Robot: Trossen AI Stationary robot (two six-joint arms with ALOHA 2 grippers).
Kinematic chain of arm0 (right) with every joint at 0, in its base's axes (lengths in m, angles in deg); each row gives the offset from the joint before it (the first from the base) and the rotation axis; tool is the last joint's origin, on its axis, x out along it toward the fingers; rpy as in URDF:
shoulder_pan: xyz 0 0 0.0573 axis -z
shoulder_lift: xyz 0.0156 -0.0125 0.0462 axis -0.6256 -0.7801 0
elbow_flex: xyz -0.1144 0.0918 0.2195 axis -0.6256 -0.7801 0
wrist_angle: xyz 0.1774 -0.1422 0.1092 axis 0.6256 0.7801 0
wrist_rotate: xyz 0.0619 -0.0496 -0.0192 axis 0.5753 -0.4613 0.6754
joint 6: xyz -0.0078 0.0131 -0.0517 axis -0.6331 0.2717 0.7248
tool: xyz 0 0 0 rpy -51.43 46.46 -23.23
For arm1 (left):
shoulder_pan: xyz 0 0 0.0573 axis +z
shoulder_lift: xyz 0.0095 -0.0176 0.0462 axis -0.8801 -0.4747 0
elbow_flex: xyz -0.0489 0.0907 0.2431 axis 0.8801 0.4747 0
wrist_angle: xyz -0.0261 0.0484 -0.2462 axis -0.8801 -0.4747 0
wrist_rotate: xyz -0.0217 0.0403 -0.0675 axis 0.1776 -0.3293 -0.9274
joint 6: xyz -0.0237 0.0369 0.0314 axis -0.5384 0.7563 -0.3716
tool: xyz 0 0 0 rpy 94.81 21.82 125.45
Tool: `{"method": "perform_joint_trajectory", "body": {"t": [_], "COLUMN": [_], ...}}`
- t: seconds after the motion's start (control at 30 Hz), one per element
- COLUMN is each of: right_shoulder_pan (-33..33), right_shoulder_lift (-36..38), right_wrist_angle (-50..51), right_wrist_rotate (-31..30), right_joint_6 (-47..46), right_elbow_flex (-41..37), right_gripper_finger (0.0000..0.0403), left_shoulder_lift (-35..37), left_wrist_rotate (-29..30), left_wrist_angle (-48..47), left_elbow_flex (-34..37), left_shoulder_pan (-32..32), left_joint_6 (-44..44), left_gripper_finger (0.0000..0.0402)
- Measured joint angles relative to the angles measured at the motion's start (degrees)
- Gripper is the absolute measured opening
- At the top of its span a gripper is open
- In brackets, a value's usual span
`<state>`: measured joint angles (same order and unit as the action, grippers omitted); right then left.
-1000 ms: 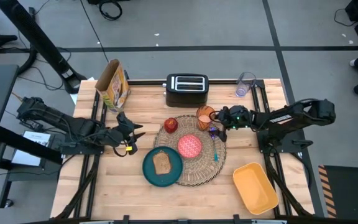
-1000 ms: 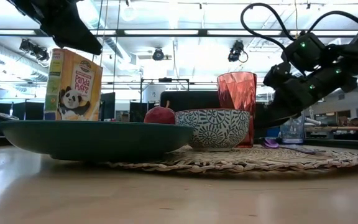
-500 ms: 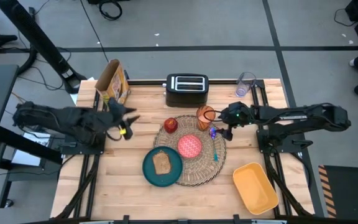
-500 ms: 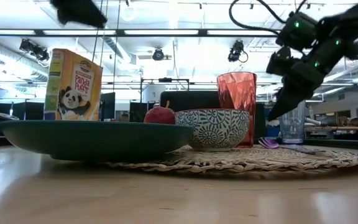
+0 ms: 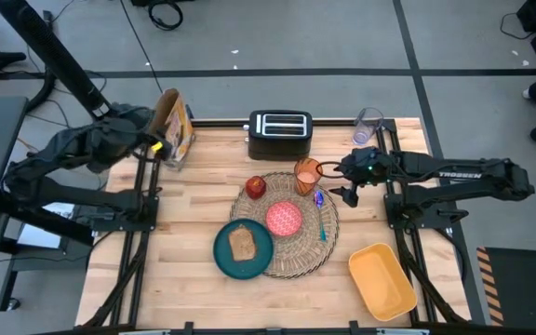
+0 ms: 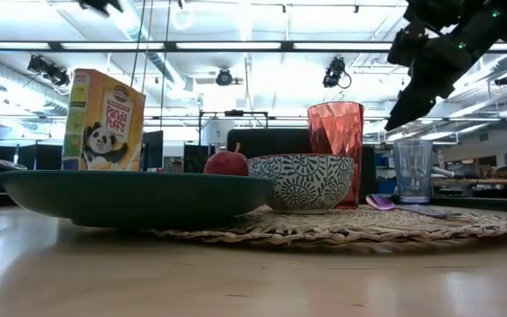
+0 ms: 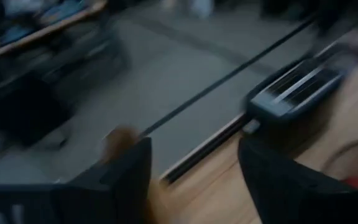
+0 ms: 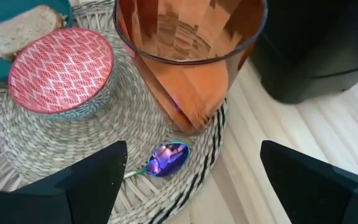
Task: Arrange a breakfast setting
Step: Pour the cereal from the yellow cereal box into the red bowl
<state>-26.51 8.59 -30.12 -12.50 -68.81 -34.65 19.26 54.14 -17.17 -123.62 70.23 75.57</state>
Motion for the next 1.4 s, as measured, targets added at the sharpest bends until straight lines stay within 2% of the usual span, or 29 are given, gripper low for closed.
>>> {"method": "perform_joint_trajectory", "body": {"t": [0.1,0.2,0.33,0.47,0.6,0.8,1.0,1.17,1.4], "right_shoulder_pan": [-0.1,-0.1,-0.1,-0.1,-0.1,-0.1,-0.1,-0.1,-0.1], "right_shoulder_lift": [1.4,2.3,2.9,3.2,3.6,3.9,3.9,3.9,3.9], "right_wrist_angle": [0.6,1.5,1.4,1.7,2.8,3.0,3.0,3.0,3.2], "right_wrist_rotate": [0.1,0.7,1.4,2.2,3.4,3.5,3.5,3.5,4.5], "right_joint_6": [0.0,0.0,0.0,-0.9,-1.7,-1.9,-2.0,-3.0,-3.1], "right_elbow_flex": [0.0,0.0,0.0,0.0,0.0,0.0,0.0,0.0,0.0], "right_gripper_finger": [0.0378,0.0378,0.0378,0.0378,0.0378,0.0378,0.0377,0.0377,0.0377], "left_shoulder_lift": [0.3,0.3,0.3,0.1,0.2,0.4,0.2,0.3,3.6], "left_wrist_rotate": [2.8,4.1,3.0,2.5,-2.3,-5.2,-6.6,-6.4,-11.3], "left_wrist_angle": [-9.7,-16.1,-17.3,-17.3,-16.5,-11.2,-2.5,-2.0,-6.0], "left_elbow_flex": [0.5,2.4,4.9,7.6,10.0,14.5,14.9,12.1,10.7], "left_shoulder_pan": [3.7,7.9,13.5,18.7,22.0,23.9,24.5,26.0,23.7], "left_joint_6": [-4.5,-11.8,-17.5,-18.6,-19.4,-19.8,-13.4,-10.1,-12.8], "left_gripper_finger": [0.0286,0.0304,0.031,0.031,0.031,0.0312,0.0312,0.0312,0.0312]}}
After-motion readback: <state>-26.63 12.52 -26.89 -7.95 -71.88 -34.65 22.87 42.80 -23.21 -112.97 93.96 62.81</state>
